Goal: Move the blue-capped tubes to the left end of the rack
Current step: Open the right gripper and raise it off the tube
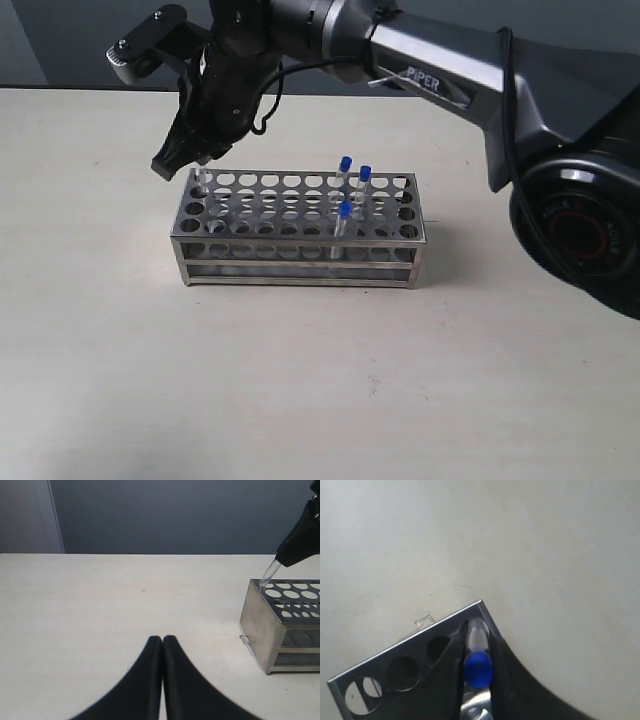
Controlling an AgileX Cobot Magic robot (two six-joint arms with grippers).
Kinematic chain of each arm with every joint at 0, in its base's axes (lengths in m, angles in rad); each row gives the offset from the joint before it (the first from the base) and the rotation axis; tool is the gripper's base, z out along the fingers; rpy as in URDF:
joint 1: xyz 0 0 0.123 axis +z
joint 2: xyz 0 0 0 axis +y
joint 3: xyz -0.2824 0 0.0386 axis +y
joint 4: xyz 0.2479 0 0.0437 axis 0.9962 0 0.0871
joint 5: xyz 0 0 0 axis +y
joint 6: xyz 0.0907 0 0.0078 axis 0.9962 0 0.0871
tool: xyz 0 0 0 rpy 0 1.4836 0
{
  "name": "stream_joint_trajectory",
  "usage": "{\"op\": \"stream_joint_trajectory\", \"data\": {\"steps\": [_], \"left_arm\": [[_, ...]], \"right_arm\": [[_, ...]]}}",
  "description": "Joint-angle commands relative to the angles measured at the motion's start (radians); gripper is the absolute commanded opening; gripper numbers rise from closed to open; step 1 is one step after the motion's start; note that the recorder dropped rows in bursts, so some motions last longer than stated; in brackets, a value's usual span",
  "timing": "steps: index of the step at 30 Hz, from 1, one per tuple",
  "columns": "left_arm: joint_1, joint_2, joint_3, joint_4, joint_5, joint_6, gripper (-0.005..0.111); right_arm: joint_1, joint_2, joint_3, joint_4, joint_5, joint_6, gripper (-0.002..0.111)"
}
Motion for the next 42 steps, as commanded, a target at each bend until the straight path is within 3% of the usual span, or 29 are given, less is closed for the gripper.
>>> {"op": "stream_joint_trajectory", "data": {"steps": [1, 19, 37, 39, 42], "left_arm": [[-0.006, -0.004, -0.003, -0.002, -0.005, -0.001, 0.001], [-0.006, -0.004, -0.003, -0.002, -0.005, -0.001, 0.001], [-0.006, -0.004, -0.003, 0.002, -0.007, -0.001, 0.001], [-0.006, -0.004, -0.003, 0.002, -0.007, -0.001, 0.001], [-0.006, -0.004, -0.003, 0.002, -0.007, -0.001, 0.001]], "right_arm": [[-0.002, 0.042, 0.001, 0.028, -0.014, -0.008, -0.001], [-0.002, -0.004, 0.001, 0.067, -0.100, -0.008, -0.001], [-0.002, 0.063, 0.001, 0.136, 0.006, -0.001, -0.001], [-0.002, 0.063, 0.001, 0.143, 0.019, -0.003, 0.005], [-0.002, 0.061, 0.001, 0.148, 0.040, -0.003, 0.024]]}}
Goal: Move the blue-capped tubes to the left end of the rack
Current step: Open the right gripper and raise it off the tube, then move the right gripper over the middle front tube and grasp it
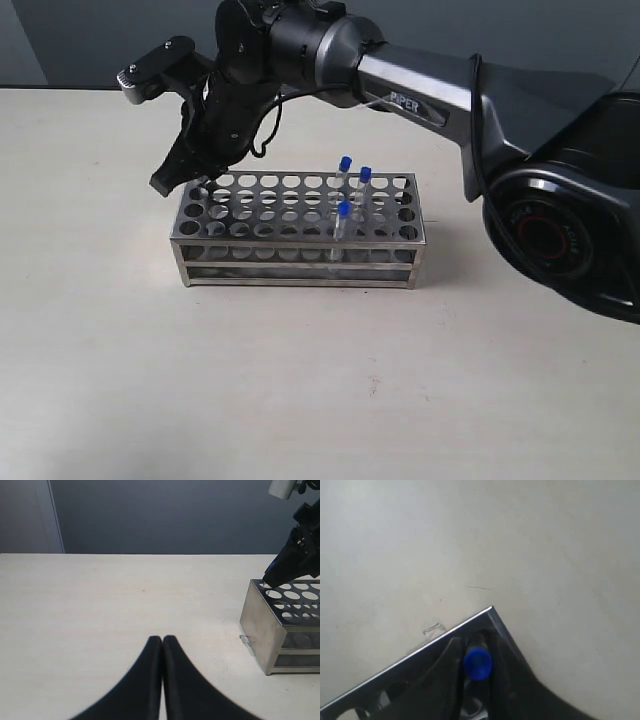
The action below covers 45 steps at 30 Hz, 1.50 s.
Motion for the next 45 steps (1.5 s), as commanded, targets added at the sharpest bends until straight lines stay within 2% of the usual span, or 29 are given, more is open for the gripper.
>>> {"op": "stream_joint_trajectory", "data": {"steps": [1, 3, 4, 14, 24, 30, 35, 45], "left_arm": [[-0.006, -0.004, -0.003, 0.002, -0.007, -0.001, 0.001], [-0.006, -0.004, -0.003, 0.002, -0.007, -0.001, 0.001], [-0.006, -0.004, -0.003, 0.002, -0.007, -0.001, 0.001], [-0.006, -0.004, -0.003, 0.002, -0.007, -0.001, 0.001], [-0.006, -0.004, -0.003, 0.002, -0.007, -0.001, 0.001], [-0.006, -0.004, -0.003, 0.002, -0.007, -0.001, 0.001], [-0.006, -0.004, -0.003, -0.002, -0.005, -0.001, 0.001], [-0.006, -0.004, -0.003, -0.002, -0.005, -0.001, 0.001]], "right_arm": [[0.004, -0.007, 0.001, 0.048, 0.066, -0.001, 0.032], [0.004, -0.014, 0.001, 0.048, 0.086, 0.010, 0.044], [0.004, -0.021, 0.001, 0.048, 0.095, 0.018, 0.047], [0.004, -0.136, 0.001, 0.038, 0.171, 0.056, 0.047], [-0.011, -0.219, 0.001, -0.308, 0.318, 0.254, 0.047], [-0.079, -0.252, 0.078, -0.281, 0.318, 0.307, 0.047], [-0.126, -0.307, 0.212, -0.208, 0.318, 0.316, 0.047], [-0.126, -0.340, 0.364, -0.188, 0.318, 0.316, 0.047]]}}
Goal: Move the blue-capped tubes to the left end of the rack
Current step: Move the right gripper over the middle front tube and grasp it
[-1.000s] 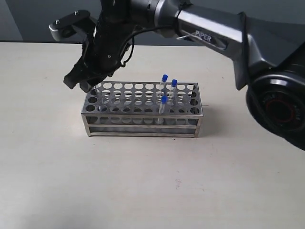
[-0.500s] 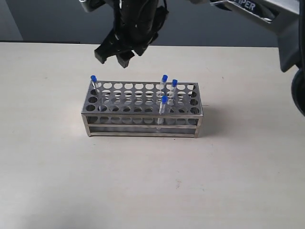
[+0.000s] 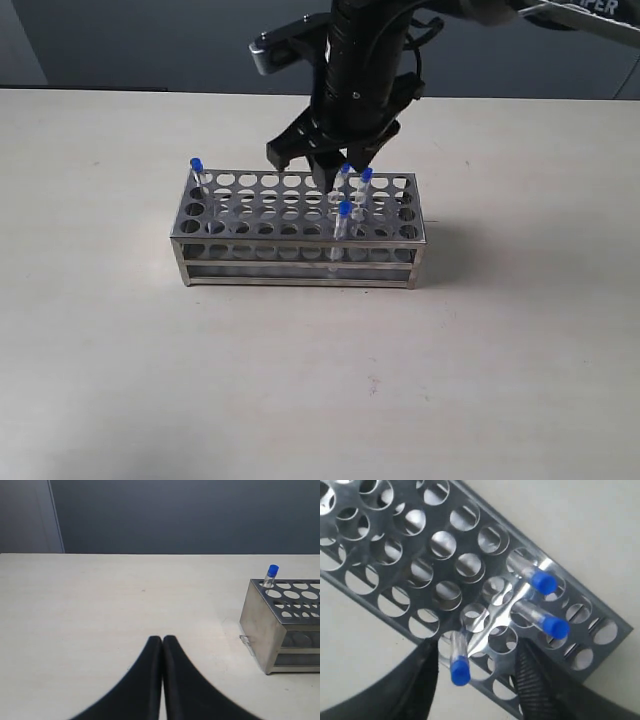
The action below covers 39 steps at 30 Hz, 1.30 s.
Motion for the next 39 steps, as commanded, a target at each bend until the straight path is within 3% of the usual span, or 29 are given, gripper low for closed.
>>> {"op": "stream_joint_trajectory", "data": {"steps": [1, 8, 13, 14, 20, 27, 35, 39], "left_arm": [[-0.006, -0.004, -0.003, -0.002, -0.005, -0.001, 0.001], [-0.006, -0.004, -0.003, -0.002, -0.005, -0.001, 0.001], [-0.006, -0.004, -0.003, -0.002, -0.005, -0.001, 0.001], [-0.006, -0.004, -0.003, -0.002, -0.005, -0.001, 0.001], [-0.006, -0.004, -0.003, -0.002, -0.005, -0.001, 0.001], [-0.006, -0.004, -0.003, -0.002, -0.005, -0.001, 0.001], [-0.006, -0.004, -0.003, 0.001, -0.007, -0.001, 0.001], [-0.006, -0.004, -0.003, 0.001, -0.007, -0.001, 0.001]], "right_arm": [[-0.004, -0.012, 0.056, 0.012, -0.004, 0.003, 0.047], [-0.004, -0.012, 0.134, 0.022, -0.004, 0.003, 0.043], [-0.004, -0.012, 0.138, 0.022, -0.032, -0.004, 0.003], [-0.004, -0.012, 0.138, 0.022, -0.033, -0.006, 0.000], [-0.004, -0.012, 0.138, 0.034, -0.046, -0.008, 0.009], [-0.004, -0.012, 0.138, 0.089, -0.050, -0.044, 0.038], [-0.004, -0.012, 0.138, 0.085, -0.116, -0.044, 0.040], [-0.004, -0.012, 0.138, 0.083, -0.149, -0.044, 0.033]]}}
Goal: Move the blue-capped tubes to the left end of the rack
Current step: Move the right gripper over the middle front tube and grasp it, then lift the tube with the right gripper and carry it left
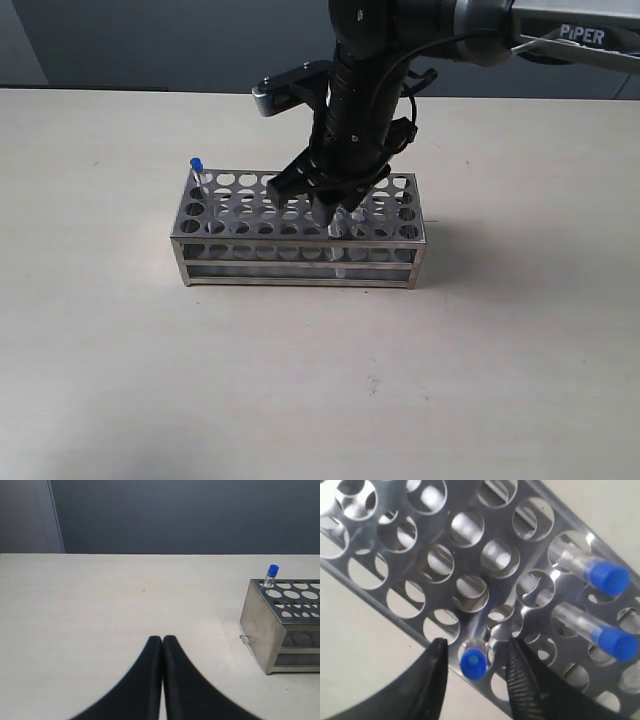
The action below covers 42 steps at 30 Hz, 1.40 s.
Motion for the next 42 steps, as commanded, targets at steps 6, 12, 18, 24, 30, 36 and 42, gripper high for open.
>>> {"op": "stream_joint_trajectory", "data": {"steps": [6, 12, 18, 24, 30, 36, 42], "left_arm": [[-0.006, -0.004, -0.003, 0.001, -0.007, -0.001, 0.001], [-0.006, -0.004, -0.003, 0.001, -0.007, -0.001, 0.001], [-0.006, -0.004, -0.003, 0.001, -0.007, -0.001, 0.001], [-0.006, -0.004, -0.003, -0.001, -0.005, -0.001, 0.001], [-0.006, -0.004, -0.003, -0.001, -0.005, -0.001, 0.001], [-0.006, -0.004, -0.003, -0.001, -0.005, -0.001, 0.001], [-0.006, -0.004, -0.003, -0.001, -0.005, -0.001, 0.001]], "right_arm": [[-0.004, -0.010, 0.005, -0.009, -0.011, -0.008, -0.001], [0.010, -0.146, 0.001, -0.010, -0.036, -0.010, -0.001], [0.019, -0.245, 0.001, 0.037, -0.105, -0.109, -0.001], [0.102, -0.113, -0.138, 0.088, -0.140, -0.232, -0.001], [0.125, 0.088, -0.439, 0.077, -0.041, -0.238, -0.001], [0.125, 0.170, -0.517, 0.067, -0.008, -0.238, -0.001], [0.125, 0.201, -0.517, 0.065, -0.050, -0.238, -0.001]]}}
